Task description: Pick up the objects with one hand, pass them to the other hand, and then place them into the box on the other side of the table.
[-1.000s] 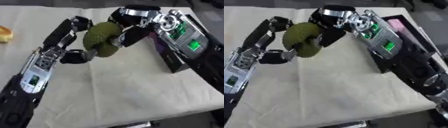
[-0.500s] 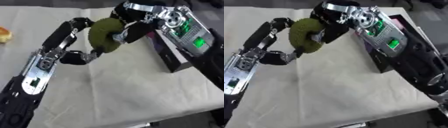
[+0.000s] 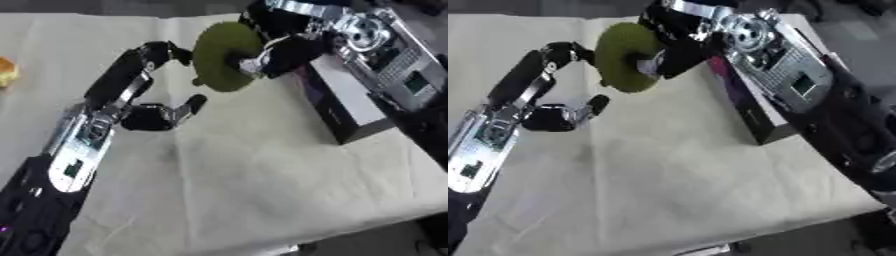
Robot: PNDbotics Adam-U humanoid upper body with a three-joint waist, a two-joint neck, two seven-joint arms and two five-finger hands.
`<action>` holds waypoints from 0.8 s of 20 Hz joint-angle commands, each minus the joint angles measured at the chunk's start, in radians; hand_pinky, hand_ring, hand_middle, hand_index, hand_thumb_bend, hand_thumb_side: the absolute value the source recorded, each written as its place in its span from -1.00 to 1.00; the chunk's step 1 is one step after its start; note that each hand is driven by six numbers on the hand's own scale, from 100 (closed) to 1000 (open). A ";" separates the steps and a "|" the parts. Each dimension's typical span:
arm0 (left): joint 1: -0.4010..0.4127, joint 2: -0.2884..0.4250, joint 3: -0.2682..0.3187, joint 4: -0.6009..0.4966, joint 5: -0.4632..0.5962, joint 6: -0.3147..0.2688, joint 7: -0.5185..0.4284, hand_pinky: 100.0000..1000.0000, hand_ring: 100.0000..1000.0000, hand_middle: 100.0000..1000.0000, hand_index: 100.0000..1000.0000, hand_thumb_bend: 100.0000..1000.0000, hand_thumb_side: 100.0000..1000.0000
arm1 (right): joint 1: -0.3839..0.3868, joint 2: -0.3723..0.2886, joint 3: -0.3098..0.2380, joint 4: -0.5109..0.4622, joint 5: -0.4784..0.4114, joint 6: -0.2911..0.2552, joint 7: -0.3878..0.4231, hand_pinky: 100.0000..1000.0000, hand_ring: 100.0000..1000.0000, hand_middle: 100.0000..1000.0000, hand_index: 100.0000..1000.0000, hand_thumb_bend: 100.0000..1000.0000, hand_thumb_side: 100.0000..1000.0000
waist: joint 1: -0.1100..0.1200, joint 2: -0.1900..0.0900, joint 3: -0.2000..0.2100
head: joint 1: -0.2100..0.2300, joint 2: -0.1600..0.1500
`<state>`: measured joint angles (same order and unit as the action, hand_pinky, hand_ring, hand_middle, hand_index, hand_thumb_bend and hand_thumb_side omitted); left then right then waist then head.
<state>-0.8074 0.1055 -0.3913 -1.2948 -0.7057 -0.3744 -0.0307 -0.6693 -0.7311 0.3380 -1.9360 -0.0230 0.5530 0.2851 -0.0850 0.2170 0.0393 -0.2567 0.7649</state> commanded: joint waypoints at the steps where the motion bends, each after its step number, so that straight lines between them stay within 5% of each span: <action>1: -0.008 0.014 0.010 -0.006 -0.002 0.009 0.010 0.44 0.46 0.16 0.58 -0.42 0.35 | 0.003 -0.054 -0.040 -0.016 -0.009 0.001 -0.026 0.27 -0.02 -0.34 -0.01 -0.79 -1.00 | 0.004 -0.017 -0.007 | 0.002 0.005; 16: 0.003 0.032 0.012 -0.010 0.000 0.014 0.027 0.44 0.45 0.15 0.56 -0.48 0.35 | 0.177 -0.206 -0.238 0.078 -0.132 -0.017 -0.261 0.23 0.01 -0.30 0.03 -0.94 -1.00 | 0.012 -0.019 -0.025 | -0.009 0.005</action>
<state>-0.7909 0.1248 -0.3853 -1.2869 -0.7059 -0.3605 -0.0078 -0.4840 -0.8835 0.1361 -1.8650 -0.1412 0.5399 0.0484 -0.0847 0.2169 0.0183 -0.2607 0.7718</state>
